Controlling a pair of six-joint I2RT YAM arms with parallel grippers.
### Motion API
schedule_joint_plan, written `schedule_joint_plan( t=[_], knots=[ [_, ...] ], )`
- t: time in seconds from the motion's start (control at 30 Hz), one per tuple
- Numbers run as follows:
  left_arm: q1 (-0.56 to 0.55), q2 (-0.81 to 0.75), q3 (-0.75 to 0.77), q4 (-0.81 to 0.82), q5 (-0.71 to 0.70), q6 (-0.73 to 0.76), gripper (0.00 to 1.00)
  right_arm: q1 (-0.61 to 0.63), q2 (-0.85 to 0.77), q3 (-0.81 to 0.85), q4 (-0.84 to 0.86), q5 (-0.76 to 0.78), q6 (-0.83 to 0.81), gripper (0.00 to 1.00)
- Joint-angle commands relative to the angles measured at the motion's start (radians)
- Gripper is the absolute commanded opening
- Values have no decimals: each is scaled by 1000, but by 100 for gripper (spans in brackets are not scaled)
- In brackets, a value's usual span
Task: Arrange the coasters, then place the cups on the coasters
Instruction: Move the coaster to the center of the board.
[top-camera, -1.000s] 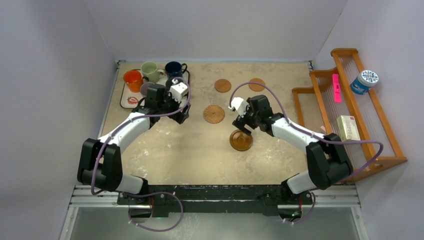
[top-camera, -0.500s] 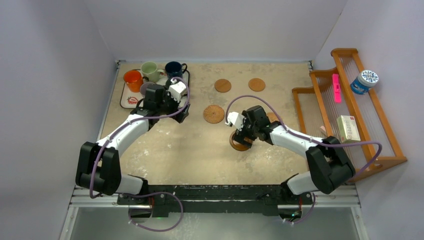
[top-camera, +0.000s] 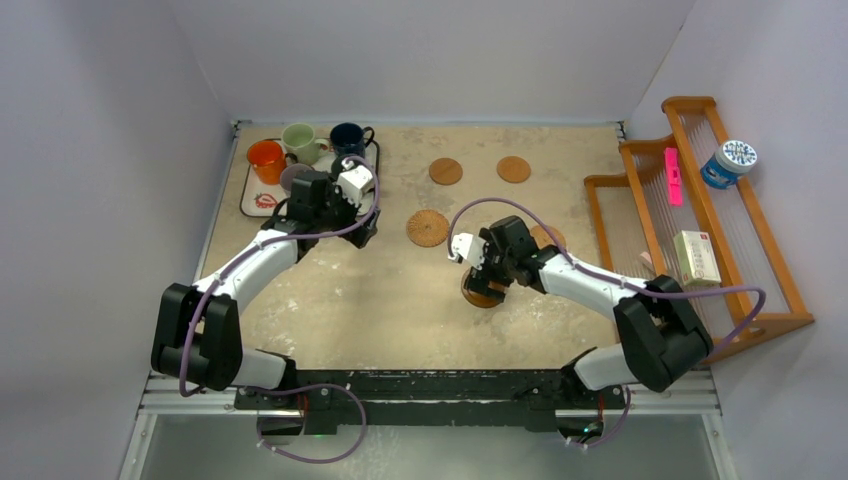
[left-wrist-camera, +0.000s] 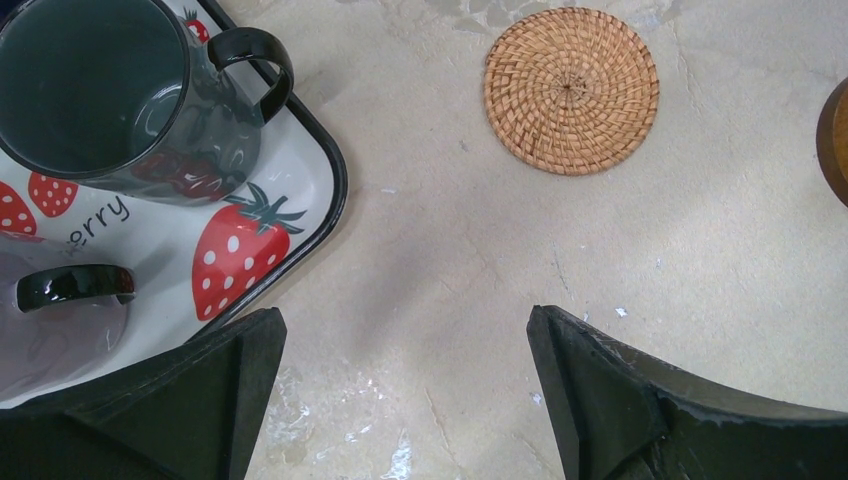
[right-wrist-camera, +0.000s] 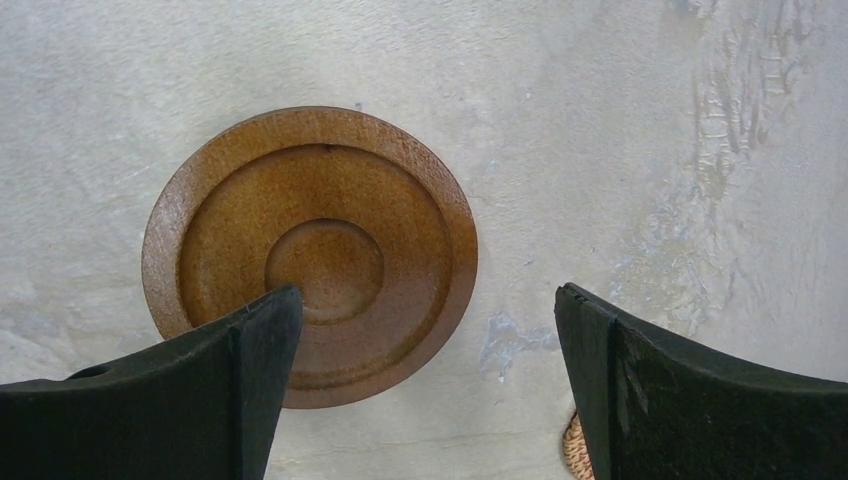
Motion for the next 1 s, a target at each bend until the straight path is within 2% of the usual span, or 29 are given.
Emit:
schedule_joint_plan(
  t=[0.0,0.5,0.6,0.77,0.87,0.97],
  knots=[
    [12,-29,-4,42,22,11,100,13,-31,-38,-93,-22,-30,99],
    [14,-30,-4,43,29,9,100,35,-71,-30,-92,-21,-17,99],
    [14,-10,25,52,36,3,100,32,-119,10,-47,12,56,99],
    [6,96,194,24,81,-22,100,-30,-125,191,-1,53,155,99],
    [-24,184,347,5,65,-30,100,-85,-36,327,38,123,242,99],
    [-96,299,505,-36,-9,-10,100,-160,91,476,60,200,337,99]
  ],
)
